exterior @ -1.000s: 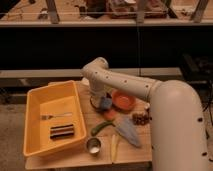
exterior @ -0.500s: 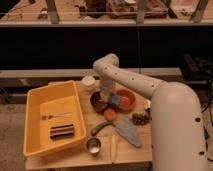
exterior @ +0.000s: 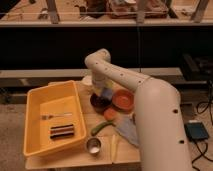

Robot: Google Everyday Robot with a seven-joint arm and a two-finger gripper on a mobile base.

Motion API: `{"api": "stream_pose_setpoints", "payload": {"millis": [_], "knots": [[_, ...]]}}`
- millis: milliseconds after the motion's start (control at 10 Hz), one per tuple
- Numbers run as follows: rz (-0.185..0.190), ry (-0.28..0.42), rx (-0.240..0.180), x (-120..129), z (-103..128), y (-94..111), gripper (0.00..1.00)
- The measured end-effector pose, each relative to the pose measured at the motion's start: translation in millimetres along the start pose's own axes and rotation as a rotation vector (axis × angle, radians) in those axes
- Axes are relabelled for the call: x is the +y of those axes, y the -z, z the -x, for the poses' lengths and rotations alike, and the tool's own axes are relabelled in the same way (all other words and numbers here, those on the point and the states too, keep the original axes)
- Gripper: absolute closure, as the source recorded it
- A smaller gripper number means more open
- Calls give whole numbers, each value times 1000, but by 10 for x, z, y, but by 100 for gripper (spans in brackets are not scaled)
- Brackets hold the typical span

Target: Wipe purple bowl with sponge

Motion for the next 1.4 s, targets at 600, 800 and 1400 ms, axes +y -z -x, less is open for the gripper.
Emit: {"api": "stream_pose_setpoints", "payload": {"millis": [600,800,1400], "knots": [[-74,114,1,-782,60,-59,100],[-83,113,-4,-782,182,-62,100],[-126,9,1,-285,675,-37,100]]}}
